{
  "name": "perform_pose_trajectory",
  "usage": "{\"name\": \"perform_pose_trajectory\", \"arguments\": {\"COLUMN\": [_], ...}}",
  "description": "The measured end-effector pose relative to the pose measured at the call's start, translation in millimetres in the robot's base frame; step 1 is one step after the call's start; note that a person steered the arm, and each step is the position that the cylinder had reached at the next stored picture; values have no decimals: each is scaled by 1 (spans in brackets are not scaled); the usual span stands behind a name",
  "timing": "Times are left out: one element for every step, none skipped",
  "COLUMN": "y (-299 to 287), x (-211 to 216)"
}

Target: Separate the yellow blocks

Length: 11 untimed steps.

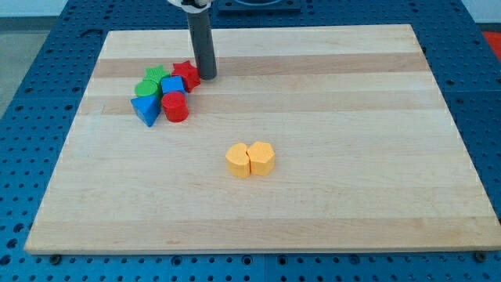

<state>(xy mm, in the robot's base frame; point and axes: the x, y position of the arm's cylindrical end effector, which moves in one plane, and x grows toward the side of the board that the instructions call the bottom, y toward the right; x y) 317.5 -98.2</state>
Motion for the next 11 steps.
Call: {"name": "perform_pose_trajectory", "arguments": {"y": [-7,-6,43,114,164,172,169,134,85,55,52], "x": [0,0,0,19,68,130,182,199,199,179,118]}}
